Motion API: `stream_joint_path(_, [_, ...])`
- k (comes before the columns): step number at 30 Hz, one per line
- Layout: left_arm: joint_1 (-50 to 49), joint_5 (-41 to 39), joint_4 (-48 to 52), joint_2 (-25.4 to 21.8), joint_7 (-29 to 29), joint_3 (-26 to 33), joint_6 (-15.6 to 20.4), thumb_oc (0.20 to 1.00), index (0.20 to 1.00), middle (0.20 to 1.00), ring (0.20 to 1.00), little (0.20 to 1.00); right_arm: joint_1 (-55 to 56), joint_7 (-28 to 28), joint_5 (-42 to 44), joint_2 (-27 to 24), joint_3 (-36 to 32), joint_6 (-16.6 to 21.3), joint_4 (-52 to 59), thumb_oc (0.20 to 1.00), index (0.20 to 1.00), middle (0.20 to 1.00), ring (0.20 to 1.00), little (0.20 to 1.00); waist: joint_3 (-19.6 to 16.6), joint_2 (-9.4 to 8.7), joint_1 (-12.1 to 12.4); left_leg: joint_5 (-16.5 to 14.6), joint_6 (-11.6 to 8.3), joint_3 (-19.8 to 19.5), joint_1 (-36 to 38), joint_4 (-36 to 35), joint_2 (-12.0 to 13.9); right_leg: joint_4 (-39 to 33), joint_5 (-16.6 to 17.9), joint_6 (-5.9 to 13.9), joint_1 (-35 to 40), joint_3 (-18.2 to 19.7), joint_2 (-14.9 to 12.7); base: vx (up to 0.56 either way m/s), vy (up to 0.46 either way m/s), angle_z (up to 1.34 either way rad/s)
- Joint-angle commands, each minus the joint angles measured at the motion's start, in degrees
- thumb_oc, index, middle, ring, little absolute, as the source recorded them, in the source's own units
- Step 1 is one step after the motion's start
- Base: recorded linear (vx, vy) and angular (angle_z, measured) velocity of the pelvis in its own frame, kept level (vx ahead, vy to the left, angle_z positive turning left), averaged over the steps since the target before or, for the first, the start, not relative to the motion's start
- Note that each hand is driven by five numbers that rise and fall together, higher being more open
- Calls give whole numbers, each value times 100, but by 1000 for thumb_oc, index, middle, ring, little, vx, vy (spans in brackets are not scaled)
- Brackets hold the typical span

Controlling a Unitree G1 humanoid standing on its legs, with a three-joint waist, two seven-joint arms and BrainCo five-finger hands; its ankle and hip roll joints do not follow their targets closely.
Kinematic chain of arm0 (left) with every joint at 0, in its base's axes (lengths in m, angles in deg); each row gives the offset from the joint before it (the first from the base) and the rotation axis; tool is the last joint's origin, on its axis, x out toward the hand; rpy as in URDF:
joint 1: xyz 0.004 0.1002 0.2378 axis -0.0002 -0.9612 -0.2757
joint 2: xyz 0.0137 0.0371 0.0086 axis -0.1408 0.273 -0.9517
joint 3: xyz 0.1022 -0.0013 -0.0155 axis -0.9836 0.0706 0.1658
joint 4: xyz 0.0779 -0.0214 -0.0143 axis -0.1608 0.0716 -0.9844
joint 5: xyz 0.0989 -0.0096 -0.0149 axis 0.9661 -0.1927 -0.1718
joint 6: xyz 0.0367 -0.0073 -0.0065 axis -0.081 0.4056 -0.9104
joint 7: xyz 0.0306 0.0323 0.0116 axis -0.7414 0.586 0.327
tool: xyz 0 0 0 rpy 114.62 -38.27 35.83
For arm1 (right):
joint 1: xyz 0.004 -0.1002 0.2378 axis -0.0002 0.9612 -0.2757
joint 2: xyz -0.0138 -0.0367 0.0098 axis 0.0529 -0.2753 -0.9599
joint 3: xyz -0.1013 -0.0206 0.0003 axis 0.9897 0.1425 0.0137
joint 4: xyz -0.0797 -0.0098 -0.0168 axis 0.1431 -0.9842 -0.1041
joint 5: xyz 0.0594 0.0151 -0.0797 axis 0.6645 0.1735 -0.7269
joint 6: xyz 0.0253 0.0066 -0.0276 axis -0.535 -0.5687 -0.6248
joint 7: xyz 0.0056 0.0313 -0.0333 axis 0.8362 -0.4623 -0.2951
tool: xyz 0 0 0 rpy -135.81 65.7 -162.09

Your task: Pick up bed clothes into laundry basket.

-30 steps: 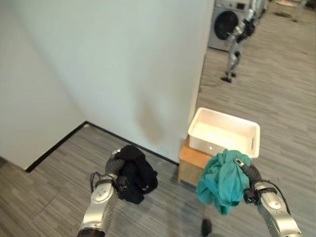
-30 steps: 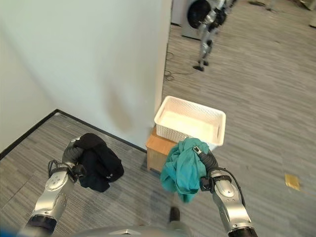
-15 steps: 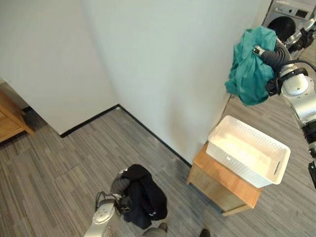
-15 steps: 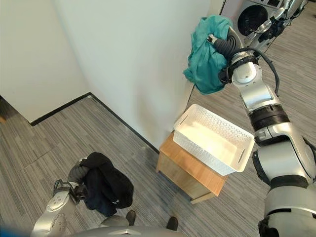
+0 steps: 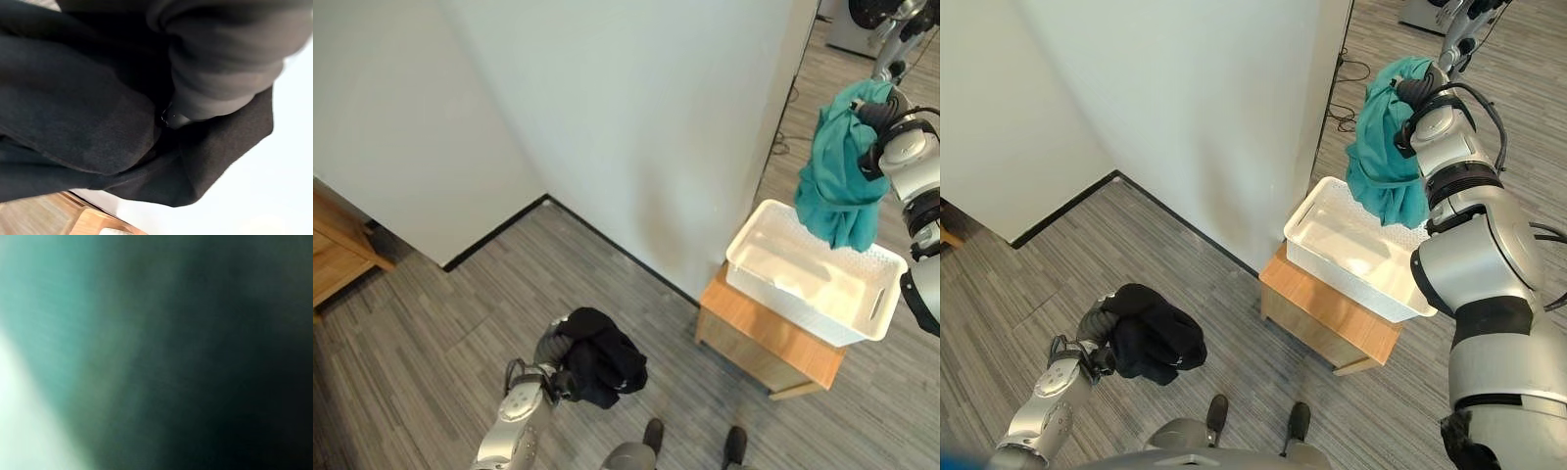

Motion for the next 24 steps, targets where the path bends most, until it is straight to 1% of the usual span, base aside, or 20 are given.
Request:
stream_joint_path(1, [204, -155, 330, -251, -56, 17, 298, 200, 200, 200, 200, 200, -695, -116, -223, 78, 302, 211, 30, 200, 200, 200, 200, 200, 128, -227, 0, 471, -168, -391, -353, -157, 113, 113, -190, 218, 143, -105, -18, -77, 31, -5])
stream_joint_path(2, [205, -155, 328, -252, -56, 17, 298, 200, 200, 200, 200, 200, -695, -117, -223, 77, 301, 211, 30, 200, 200, 200, 200, 200, 126, -228, 3, 471, -168, -389, -356, -157, 114, 114, -188, 218, 138, -102, -18, -55, 32, -13])
stream_joint_path(3, [227, -165, 300, -216, -109, 36, 304, 200, 200, 200, 200, 200, -548, -219, -41, 212, 57, 190, 28, 200, 200, 200, 200, 200, 183, -168, -23, 473, -155, -367, -370, -164, 109, 129, -174, 211, 71, -37, -14, -14, 15, -17])
stream_joint_path(4, [225, -165, 298, -221, -109, 35, 305, 200, 200, 200, 200, 200, -538, -223, -41, 212, 50, 186, 36, 200, 200, 200, 200, 200, 179, -174, -18, 471, -155, -363, -370, -164, 110, 129, -174, 211, 69, -33, -14, -19, 25, -21])
stream_joint_path(5, [233, -172, 282, -209, -140, 30, 301, 200, 200, 200, 200, 200, -469, -240, 32, 284, -27, 193, 25, 200, 200, 200, 200, 200, 205, -139, -20, 470, -150, -356, -373, -165, 104, 139, -171, 207, 46, -9, -20, -22, 43, -14])
stream_joint_path(6, [245, -186, 308, -202, -181, 18, 303, 200, 200, 200, 200, 200, -313, -258, 107, 430, -167, 169, -5, 200, 200, 200, 200, 200, 259, -48, -22, 474, -140, -332, -386, -166, 89, 153, -169, 191, 0, 40, -28, -29, 60, -10])
stream_joint_path(7, [257, -194, 316, -210, -191, 13, 306, 200, 200, 200, 200, 200, -292, -249, 80, 488, -169, 139, -58, 200, 200, 200, 200, 200, 276, -6, -25, 476, -139, -321, -398, -166, 83, 157, -169, 184, -19, 61, -29, -28, 72, -7])
stream_joint_path(8, [278, -227, 326, -222, -204, 13, 310, 200, 200, 200, 200, 200, -273, -244, -70, 572, -143, 76, -187, 200, 200, 200, 200, 200, 305, 73, -19, 487, -133, -314, -421, -164, 66, 166, -157, 181, -64, 91, -37, -10, 39, -7])
stream_joint_path(9, [278, -227, 326, -222, -204, 13, 310, 200, 200, 200, 200, 200, -273, -244, -70, 572, -143, 76, -187, 200, 200, 200, 200, 200, 305, 73, -18, 487, -133, -314, -422, -164, 66, 166, -157, 181, -65, 91, -37, -23, 49, -6])
stream_joint_path(10, [289, -263, 342, -212, -242, 23, 317, 200, 200, 200, 200, 200, -254, -253, -229, 642, -137, 16, -307, 200, 200, 200, 200, 200, 345, 159, -12, 502, -127, -312, -454, -164, 45, 167, -142, 182, -113, 117, -49, -19, 27, -4])
stream_joint_path(11, [290, -263, 341, -211, -242, 23, 318, 200, 200, 200, 200, 200, -255, -253, -231, 642, -136, 16, -308, 200, 200, 200, 200, 200, 342, 160, -11, 502, -127, -311, -458, -164, 46, 167, -141, 182, -117, 118, -48, -33, 42, -2])
stream_joint_path(12, [302, -268, 352, -189, -263, 24, 320, 200, 200, 200, 200, 200, -256, -241, -405, 690, -100, -25, -364, 200, 200, 200, 200, 200, 374, 214, -2, 518, -124, -301, -502, -163, 29, 167, -122, 183, -171, 135, -52, -13, 15, -4])
stream_joint_path(16, [330, -281, 378, -144, -234, -28, 318, 200, 200, 200, 200, 200, -267, -185, -701, 714, 2, -82, -503, 200, 200, 200, 200, 200, 441, 280, 25, 544, -115, -334, -584, -160, 7, 160, -96, 192, -247, 148, -68, -20, 7, -9])
stream_joint_path(19, [346, -297, 425, -135, -208, -100, 321, 200, 200, 200, 200, 200, -387, -200, -908, 634, 97, -129, -625, 200, 200, 200, 200, 200, 560, 399, 56, 596, -104, -378, -729, -173, -38, 153, -62, 192, -401, 167, -91, -58, 20, -2])
stream_joint_path(21, [321, -301, 415, -122, -212, -86, 318, 200, 200, 200, 200, 200, -439, -173, -926, 606, 106, -136, -669, 200, 200, 200, 200, 200, 582, 434, 65, 609, -104, -383, -772, -176, -44, 151, -52, 192, -449, 176, -96, -28, 29, 2])
stream_joint_path(22, [329, -305, 394, -114, -221, -80, 311, 200, 200, 200, 200, 200, -448, -181, -944, 608, 122, -148, -673, 765, 765, 765, 765, 765, 598, 444, 77, 613, -104, -384, -785, -177, -53, 151, -45, 194, -464, 185, -91, 0, 0, 0])
stream_joint_path(23, [331, -305, 393, -113, -221, -81, 311, 200, 200, 200, 200, 200, -449, -181, -944, 608, 123, -148, -673, 1000, 1000, 1000, 1000, 1000, 598, 444, 78, 613, -104, -382, -785, -177, -53, 151, -44, 194, -466, 187, -91, 0, 0, 0])
stream_joint_path(24, [323, -306, 342, -91, -226, -44, 299, 200, 200, 200, 200, 200, -467, -94, -900, 593, 142, -156, -703, 1000, 1000, 1000, 1000, 1000, 605, 450, 84, 615, -100, -386, -797, -176, -46, 145, -44, 193, -468, 197, -89, 0, 0, 0])
